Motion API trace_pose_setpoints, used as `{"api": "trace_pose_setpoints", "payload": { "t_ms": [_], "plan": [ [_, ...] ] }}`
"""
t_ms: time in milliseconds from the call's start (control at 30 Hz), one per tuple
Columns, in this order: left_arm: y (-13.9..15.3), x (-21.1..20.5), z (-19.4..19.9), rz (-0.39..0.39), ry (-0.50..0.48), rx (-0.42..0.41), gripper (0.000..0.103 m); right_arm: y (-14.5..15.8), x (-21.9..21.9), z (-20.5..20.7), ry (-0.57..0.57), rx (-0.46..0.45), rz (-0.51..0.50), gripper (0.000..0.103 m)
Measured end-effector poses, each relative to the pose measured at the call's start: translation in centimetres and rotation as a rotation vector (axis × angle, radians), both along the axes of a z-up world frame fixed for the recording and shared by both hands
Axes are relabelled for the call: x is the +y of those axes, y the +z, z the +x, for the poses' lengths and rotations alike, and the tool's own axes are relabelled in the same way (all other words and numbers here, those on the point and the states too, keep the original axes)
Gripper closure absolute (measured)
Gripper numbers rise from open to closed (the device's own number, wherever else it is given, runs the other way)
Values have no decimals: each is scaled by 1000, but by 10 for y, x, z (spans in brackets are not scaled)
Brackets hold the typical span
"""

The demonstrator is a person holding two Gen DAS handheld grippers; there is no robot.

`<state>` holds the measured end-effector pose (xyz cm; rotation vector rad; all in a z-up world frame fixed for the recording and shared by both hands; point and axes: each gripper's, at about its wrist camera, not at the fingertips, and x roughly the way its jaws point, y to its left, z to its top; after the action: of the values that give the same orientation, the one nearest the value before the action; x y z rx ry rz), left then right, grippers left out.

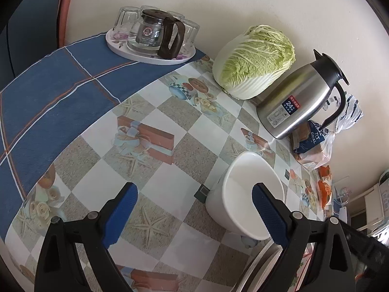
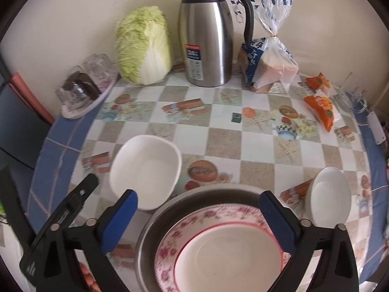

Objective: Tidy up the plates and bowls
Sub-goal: 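Move both grippers to the rim of the white square bowl, then close both grippers on the white square bowl rim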

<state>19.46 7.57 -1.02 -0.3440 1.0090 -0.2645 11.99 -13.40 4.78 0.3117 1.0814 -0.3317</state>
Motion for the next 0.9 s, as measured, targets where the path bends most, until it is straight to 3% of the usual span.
{"api": "trace_pose_setpoints", "payload": {
  "t_ms": [167, 200, 300, 333, 467, 733, 900],
  "plan": [
    [-6, -3, 5, -22, -8, 19, 9, -9, -5, 17, 3, 43, 31, 18],
    [-8, -4, 6, -26, -12, 27, 14, -12, -4, 21, 8, 54, 25, 20],
    [-16, -9, 11, -7, -18, 66, 45, -17, 0, 31, 25, 67, 25, 26],
    [-18, -10, 12, -2, -19, 76, 48, -19, 1, 34, 28, 71, 29, 27],
    [-22, -12, 14, -11, -25, 84, 49, -27, 5, 46, 39, 90, 14, 42],
    [-23, -22, 17, -16, -49, 81, 67, -42, 8, 60, 40, 127, 22, 68],
    [-28, -30, 17, -17, -70, 90, 69, -50, 8, 64, 36, 138, 27, 81]
  ]
}}
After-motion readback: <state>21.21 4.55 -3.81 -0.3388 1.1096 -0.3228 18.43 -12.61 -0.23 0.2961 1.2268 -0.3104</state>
